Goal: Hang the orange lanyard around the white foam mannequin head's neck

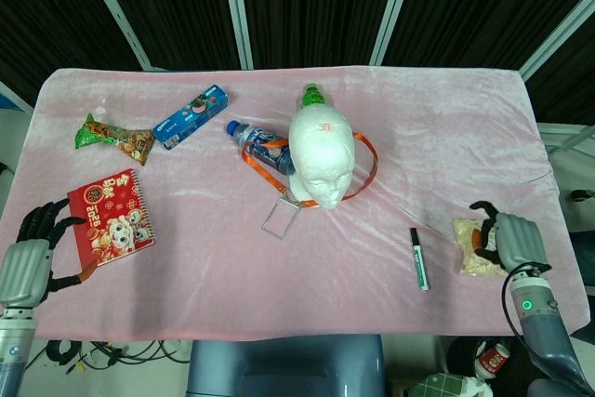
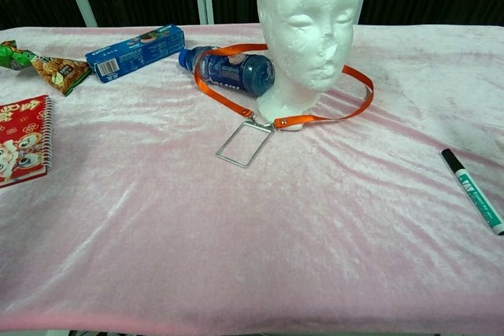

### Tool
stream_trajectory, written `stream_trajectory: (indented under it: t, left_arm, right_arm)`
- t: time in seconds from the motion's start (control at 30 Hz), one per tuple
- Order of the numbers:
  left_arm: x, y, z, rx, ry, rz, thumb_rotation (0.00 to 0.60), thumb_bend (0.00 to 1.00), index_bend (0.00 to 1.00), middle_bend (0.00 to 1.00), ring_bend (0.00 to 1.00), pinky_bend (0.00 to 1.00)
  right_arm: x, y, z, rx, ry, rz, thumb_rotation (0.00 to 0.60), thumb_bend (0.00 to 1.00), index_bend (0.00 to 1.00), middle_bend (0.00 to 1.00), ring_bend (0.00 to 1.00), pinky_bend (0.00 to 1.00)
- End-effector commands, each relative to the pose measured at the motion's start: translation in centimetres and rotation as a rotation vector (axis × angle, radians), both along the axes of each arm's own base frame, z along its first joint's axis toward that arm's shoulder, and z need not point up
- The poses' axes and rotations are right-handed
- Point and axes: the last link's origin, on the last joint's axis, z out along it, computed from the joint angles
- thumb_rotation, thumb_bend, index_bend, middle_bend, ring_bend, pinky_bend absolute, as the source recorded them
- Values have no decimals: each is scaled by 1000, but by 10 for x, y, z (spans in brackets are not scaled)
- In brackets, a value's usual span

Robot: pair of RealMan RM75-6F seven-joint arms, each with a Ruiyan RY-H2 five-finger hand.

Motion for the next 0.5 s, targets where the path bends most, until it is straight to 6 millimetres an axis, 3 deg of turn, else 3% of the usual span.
stream_trajectory:
  t: [0.03, 0.33, 0.5]
  left_arm:
    - [-8, -8, 4, 15, -15, 0, 600, 164, 275, 70, 0, 0]
    - [-8, -12, 9, 30, -46, -20, 600, 166, 275, 70, 0, 0]
    - [-8, -13, 9, 39, -51, -23, 600, 165, 275, 71, 0, 0]
  right_arm:
    - [19, 19, -26, 197, -35, 35, 600, 518, 314, 728, 815, 783]
    - [63, 28, -100, 351, -50, 188, 600, 541, 287, 720, 803, 788]
    - [93, 24, -126, 357, -75, 269, 600, 550, 276, 725, 806, 794]
